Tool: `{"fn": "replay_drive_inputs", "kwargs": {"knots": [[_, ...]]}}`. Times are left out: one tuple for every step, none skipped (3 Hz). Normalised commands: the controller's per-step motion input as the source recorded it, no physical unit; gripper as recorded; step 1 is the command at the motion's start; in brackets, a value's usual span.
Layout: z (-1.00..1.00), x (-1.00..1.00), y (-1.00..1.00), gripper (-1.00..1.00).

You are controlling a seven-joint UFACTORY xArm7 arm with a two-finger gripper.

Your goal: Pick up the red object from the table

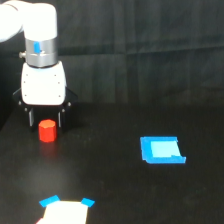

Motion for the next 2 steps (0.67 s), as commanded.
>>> {"fn": "replay_drive_inputs", "kwargs": {"knots": [[-0.63,0.50,-0.12,-1.00],[-0.72,0.54,-0.24,-0.94]]}}
